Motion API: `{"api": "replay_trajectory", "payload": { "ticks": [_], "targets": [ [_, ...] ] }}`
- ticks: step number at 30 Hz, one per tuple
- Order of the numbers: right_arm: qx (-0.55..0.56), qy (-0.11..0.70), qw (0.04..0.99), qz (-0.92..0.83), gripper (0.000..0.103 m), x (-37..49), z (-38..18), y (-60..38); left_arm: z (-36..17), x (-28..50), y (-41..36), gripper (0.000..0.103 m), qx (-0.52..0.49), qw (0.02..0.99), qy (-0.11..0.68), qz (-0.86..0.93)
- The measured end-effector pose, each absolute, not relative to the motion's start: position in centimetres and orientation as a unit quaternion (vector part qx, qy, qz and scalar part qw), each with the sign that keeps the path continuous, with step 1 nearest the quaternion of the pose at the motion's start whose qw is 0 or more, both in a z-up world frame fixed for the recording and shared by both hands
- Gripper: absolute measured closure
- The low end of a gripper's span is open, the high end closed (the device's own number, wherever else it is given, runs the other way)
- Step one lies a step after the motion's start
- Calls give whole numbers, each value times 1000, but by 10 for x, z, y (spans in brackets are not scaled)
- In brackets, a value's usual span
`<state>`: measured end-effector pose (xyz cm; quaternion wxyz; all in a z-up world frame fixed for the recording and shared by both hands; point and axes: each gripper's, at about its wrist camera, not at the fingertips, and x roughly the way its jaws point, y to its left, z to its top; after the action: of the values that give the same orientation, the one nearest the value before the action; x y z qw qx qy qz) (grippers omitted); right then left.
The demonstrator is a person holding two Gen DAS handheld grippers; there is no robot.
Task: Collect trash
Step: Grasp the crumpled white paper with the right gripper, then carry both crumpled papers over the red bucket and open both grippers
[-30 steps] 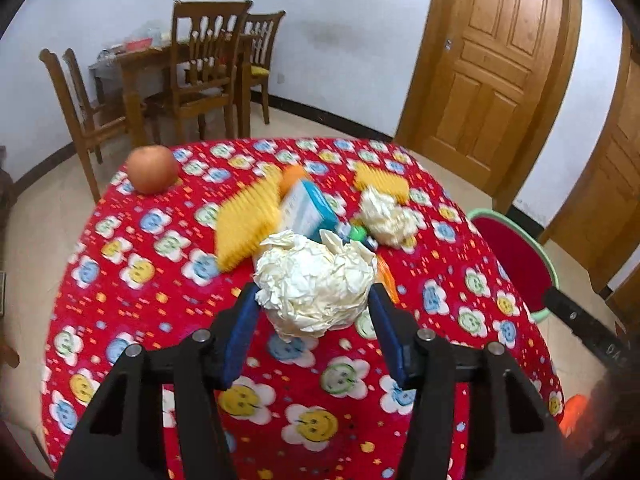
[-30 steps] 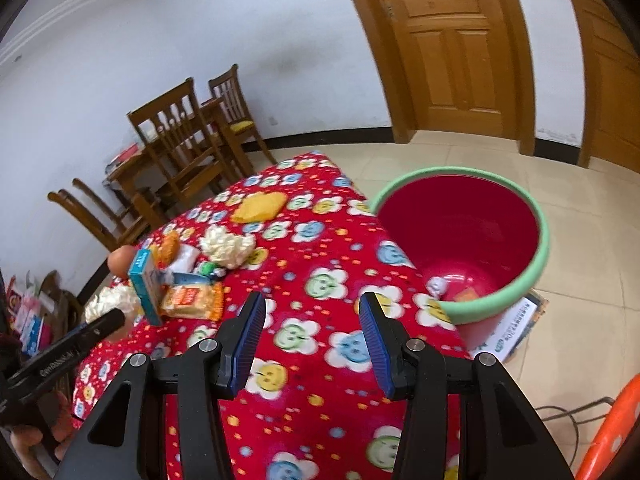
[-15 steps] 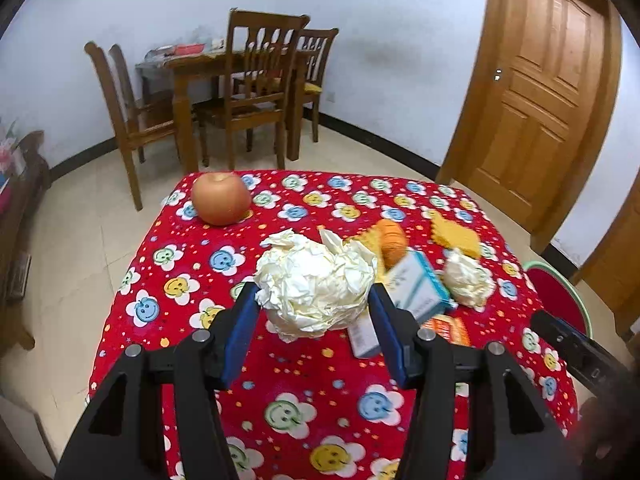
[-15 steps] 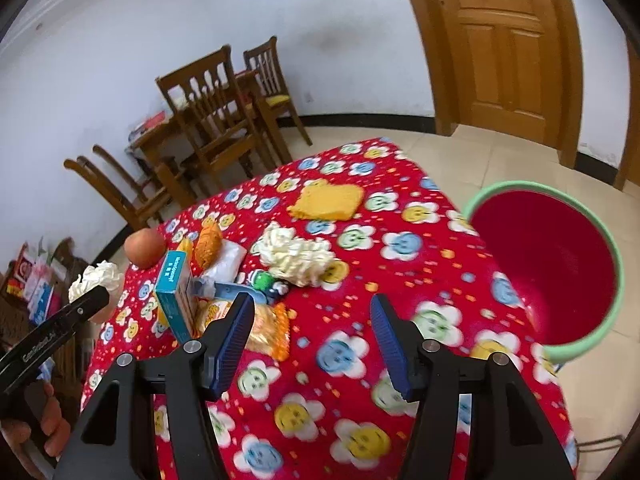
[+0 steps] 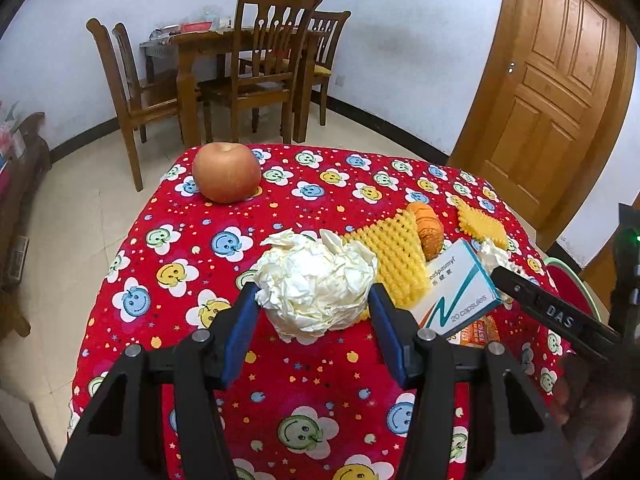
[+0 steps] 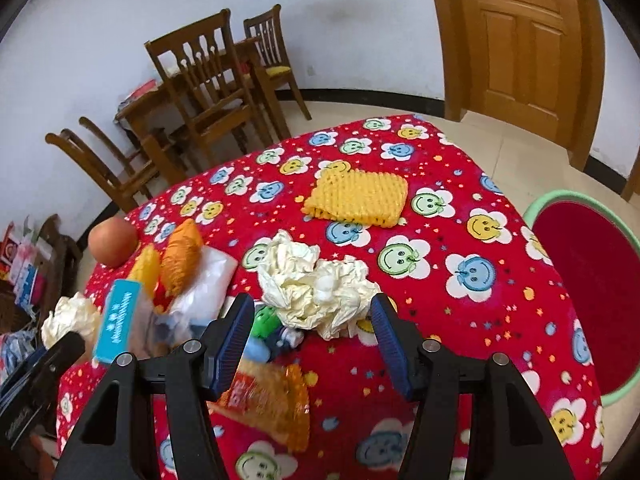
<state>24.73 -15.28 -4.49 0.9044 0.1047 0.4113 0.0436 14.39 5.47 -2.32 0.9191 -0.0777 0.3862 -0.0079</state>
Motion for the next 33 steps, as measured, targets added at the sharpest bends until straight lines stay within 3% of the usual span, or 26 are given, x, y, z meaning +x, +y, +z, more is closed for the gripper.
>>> {"api": "replay_trajectory", "payload": {
  "ticks": [1,3,8,33],
  "targets": [
    [107,412,904,45,43,248,-47,-155,-24,144,54,47,-78,919,387,-9],
    [106,412,904,46,64,248,-48,-156,-24,145,54,47,-78,919,388,-9],
    [104,400,909,52,77,241,-41,-158,-22,142,49,47,-76,919,386,-12],
    [151,316,936,19,78,144,20,-231,11,109,-5,47,-61,925,368,-79]
  ]
}}
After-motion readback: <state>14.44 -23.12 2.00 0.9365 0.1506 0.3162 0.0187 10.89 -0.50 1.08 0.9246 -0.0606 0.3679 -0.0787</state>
